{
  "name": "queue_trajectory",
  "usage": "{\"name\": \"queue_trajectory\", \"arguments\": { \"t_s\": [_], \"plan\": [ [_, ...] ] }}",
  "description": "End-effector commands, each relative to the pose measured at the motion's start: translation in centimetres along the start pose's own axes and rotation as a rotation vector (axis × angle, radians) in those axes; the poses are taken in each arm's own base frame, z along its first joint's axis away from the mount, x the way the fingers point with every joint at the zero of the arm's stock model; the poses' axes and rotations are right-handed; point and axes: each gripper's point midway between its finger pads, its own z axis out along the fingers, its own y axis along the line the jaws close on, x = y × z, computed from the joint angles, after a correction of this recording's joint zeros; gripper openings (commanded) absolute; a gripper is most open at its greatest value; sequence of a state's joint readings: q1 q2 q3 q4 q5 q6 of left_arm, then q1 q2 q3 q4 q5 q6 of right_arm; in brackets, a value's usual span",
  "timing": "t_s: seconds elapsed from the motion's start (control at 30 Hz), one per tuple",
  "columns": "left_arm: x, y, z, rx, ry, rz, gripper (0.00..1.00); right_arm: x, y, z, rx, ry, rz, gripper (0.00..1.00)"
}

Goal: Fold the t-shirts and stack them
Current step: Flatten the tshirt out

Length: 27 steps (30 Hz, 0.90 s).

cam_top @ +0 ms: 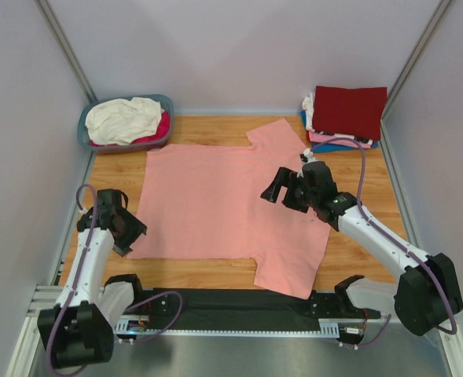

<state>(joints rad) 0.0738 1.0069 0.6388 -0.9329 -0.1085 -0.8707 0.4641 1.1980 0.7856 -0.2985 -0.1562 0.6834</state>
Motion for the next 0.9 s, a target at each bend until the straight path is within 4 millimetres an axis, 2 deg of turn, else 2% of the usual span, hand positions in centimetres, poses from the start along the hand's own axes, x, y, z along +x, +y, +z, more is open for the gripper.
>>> {"name": "queue_trajectory", "arguments": {
  "t_s": [0.0, 0.03, 0.13, 0.23, 0.4, 0.53, 0.67, 0.87],
  "plan": [
    [0.5, 1.7, 1.6, -0.178, 0.010, 0.036, 0.77, 0.7, -0.8, 1.0, 0.006, -0.009, -0.001, 0.94],
    [1.3, 2.5, 2.5, -0.216, 0.035, 0.042, 0.78, 1.0, -1.0, 1.3, 0.006, -0.001, -0.002, 0.94],
    [1.6, 2.6, 3.4, -0.220, 0.046, 0.047, 0.77, 2.0, -1.8, 2.2, 0.014, 0.024, -0.007, 0.94],
    [1.1, 3.0, 3.2, -0.238, 0.020, 0.049, 0.74, 2.7, -2.3, 2.8, 0.014, 0.040, -0.013, 0.94],
    [0.7, 2.3, 3.5, -0.212, 0.012, 0.064, 0.71, 2.8, -2.3, 3.1, 0.002, 0.043, -0.025, 0.94],
    [-1.5, 2.5, 2.4, -0.237, -0.089, 0.071, 0.70, 3.1, -2.4, 3.2, -0.004, 0.050, -0.032, 0.94],
    [-0.8, 2.7, 3.1, -0.215, -0.088, 0.054, 0.69, 3.0, -2.5, 3.2, -0.009, 0.040, -0.033, 0.94],
    [-1.0, 2.0, 3.7, -0.218, -0.062, 0.073, 0.67, 3.4, -2.6, 3.4, 0.001, 0.061, -0.034, 0.94]
  ]
}}
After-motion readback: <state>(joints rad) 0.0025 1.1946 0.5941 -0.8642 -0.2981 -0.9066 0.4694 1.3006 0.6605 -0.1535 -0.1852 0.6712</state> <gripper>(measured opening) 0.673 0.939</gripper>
